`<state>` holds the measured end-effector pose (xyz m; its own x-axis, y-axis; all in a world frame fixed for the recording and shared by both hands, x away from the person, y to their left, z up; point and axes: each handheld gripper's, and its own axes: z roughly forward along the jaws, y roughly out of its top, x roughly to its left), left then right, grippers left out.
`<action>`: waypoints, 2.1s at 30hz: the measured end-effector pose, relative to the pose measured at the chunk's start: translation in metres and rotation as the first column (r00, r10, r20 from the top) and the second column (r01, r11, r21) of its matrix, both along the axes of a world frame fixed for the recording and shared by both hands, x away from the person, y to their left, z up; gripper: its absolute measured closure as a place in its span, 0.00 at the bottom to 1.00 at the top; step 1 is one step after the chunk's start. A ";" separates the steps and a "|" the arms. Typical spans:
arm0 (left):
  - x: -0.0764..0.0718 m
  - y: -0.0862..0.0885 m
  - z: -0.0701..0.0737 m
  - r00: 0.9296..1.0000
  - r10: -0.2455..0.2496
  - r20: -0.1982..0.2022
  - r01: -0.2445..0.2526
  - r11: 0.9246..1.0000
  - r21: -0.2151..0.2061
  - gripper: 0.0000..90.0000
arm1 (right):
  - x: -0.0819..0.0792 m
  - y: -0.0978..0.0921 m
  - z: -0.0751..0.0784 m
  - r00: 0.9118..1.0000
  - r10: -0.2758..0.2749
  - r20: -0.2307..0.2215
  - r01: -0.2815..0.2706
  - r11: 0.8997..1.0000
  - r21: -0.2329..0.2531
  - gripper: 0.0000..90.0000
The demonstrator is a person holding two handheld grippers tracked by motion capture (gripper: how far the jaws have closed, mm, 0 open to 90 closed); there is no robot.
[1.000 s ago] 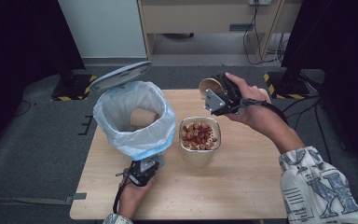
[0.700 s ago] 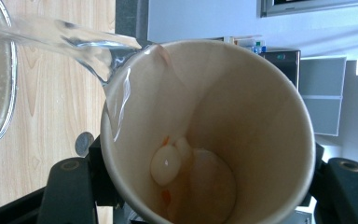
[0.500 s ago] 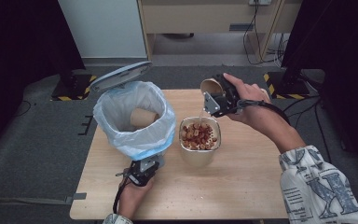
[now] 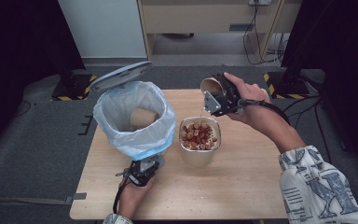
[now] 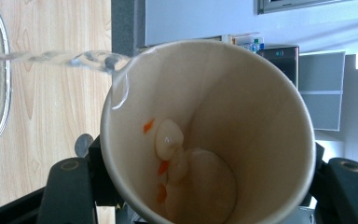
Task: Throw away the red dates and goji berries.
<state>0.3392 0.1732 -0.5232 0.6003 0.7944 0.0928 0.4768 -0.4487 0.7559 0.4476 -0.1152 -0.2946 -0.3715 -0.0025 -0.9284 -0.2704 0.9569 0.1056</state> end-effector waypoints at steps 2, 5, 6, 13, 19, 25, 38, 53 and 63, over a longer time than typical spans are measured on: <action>0.000 0.000 0.000 1.000 0.000 0.000 0.000 1.000 0.000 0.99 | -0.001 0.003 -0.002 1.000 0.013 -0.003 -0.013 1.000 0.002 0.37; 0.000 0.000 0.000 1.000 0.002 0.001 -0.002 1.000 0.001 0.99 | -0.003 0.006 -0.007 1.000 0.024 -0.013 -0.025 1.000 -0.019 0.37; 0.000 0.000 0.000 1.000 0.002 0.001 -0.002 1.000 0.001 0.99 | -0.003 0.006 -0.006 1.000 0.020 -0.011 -0.021 1.000 -0.023 0.37; 0.000 0.000 0.000 1.000 0.000 0.000 0.000 1.000 0.001 0.99 | -0.005 0.009 0.000 1.000 0.021 -0.001 -0.021 1.000 -0.020 0.36; 0.000 0.000 0.000 1.000 0.000 0.000 0.000 1.000 0.000 0.99 | -0.004 0.010 -0.004 0.998 0.001 0.059 0.009 0.987 -0.162 0.36; 0.000 0.000 0.000 1.000 0.000 -0.001 0.000 1.000 0.002 0.99 | -0.005 0.011 -0.003 0.998 0.004 0.055 0.005 0.988 -0.156 0.36; 0.000 0.000 0.000 1.000 0.001 -0.001 -0.001 1.000 -0.002 0.99 | -0.005 0.013 -0.002 0.998 0.010 0.055 -0.001 0.989 -0.151 0.36; 0.000 0.000 0.000 1.000 0.000 -0.002 0.000 1.000 -0.001 0.99 | -0.006 0.013 -0.001 0.998 0.009 0.057 0.000 0.989 -0.150 0.36; 0.001 0.000 0.000 1.000 -0.002 -0.001 0.002 1.000 -0.001 0.99 | -0.010 0.023 0.001 0.994 0.023 0.108 0.003 0.972 -0.235 0.37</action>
